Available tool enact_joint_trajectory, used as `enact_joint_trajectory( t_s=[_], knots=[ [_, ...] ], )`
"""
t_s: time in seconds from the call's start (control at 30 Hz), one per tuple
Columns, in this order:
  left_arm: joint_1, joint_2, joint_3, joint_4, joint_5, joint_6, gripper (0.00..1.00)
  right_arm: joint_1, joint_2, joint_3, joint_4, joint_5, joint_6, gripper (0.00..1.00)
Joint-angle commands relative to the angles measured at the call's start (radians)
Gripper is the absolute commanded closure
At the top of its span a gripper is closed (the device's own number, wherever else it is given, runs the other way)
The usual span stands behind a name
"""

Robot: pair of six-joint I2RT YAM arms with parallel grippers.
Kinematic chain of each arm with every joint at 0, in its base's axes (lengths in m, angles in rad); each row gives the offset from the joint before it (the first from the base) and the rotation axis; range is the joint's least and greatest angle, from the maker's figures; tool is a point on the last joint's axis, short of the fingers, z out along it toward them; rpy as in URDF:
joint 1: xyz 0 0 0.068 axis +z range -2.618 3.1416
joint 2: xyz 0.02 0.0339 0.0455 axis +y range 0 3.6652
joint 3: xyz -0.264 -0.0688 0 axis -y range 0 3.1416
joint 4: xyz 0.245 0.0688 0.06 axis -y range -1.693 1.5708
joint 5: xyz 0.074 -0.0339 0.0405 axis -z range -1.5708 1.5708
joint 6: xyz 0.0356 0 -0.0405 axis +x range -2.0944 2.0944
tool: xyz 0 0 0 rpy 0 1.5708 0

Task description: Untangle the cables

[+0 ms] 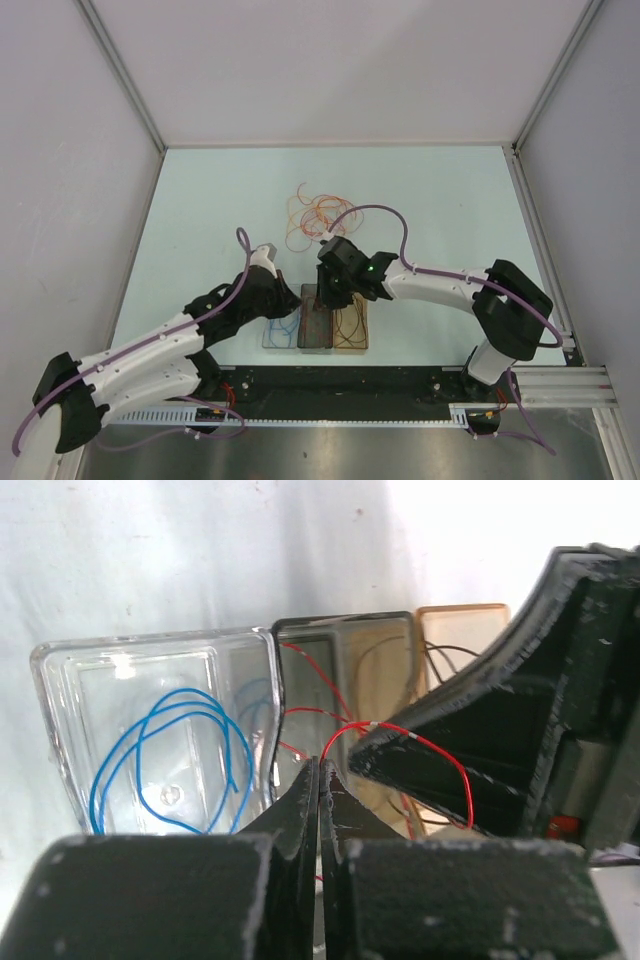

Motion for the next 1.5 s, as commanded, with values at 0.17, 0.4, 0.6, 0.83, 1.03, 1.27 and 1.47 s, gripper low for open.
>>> enact_joint_trajectory(
  t_s=[0.17, 0.4, 0.6, 0.83, 1.03, 1.27, 1.47],
  knots=[
    [0.003, 0.094, 0.005, 0.093, -0.008, 0.072, 1.0, -0.02, -0.059, 0.058, -0.049, 0.033, -0.052, 0.6],
    [-0.03, 0.131, 0.057, 0.053, -0.061, 0.098, 1.0, -0.06, -0.145, 0.099, -0.124, 0.05, -0.089, 0.47],
    [-0.054, 0.187, 0.093, 0.045, -0.091, 0.109, 1.0, -0.118, -0.228, 0.11, -0.192, 0.065, -0.123, 0.4],
    [-0.106, 0.319, 0.186, 0.005, -0.134, 0.125, 1.0, -0.154, -0.3, 0.11, -0.229, 0.094, -0.144, 0.41],
    [-0.14, 0.437, 0.258, -0.061, -0.152, 0.107, 1.0, -0.151, -0.28, 0.11, -0.193, 0.08, -0.152, 0.52],
    [-0.151, 0.539, 0.272, -0.102, -0.143, 0.078, 1.0, -0.143, -0.224, 0.11, -0.172, 0.073, -0.159, 0.57],
    [-0.154, 0.577, 0.304, -0.121, -0.109, 0.089, 0.96, -0.14, -0.207, 0.11, -0.17, 0.076, -0.163, 0.58]
  ],
)
